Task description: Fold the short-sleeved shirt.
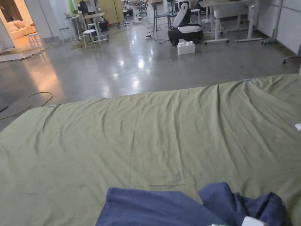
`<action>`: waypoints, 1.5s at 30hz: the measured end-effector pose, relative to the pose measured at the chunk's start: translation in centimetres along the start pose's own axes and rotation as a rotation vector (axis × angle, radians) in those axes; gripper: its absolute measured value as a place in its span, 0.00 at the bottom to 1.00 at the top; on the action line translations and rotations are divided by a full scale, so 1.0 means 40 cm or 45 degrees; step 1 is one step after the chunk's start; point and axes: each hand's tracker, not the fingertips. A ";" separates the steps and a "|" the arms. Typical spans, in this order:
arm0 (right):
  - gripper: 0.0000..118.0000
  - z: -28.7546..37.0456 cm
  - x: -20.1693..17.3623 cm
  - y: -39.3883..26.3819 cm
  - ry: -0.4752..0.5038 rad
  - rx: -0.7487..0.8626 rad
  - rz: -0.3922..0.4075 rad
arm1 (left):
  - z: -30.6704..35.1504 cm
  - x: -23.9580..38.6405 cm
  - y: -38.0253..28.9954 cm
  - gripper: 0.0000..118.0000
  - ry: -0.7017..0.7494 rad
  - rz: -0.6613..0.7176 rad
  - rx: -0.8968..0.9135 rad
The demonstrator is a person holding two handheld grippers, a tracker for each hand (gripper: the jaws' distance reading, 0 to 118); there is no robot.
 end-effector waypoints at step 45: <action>0.00 -0.046 -0.227 0.169 0.311 0.293 0.169 | 0.977 -0.030 -0.292 0.00 1.034 -0.081 0.894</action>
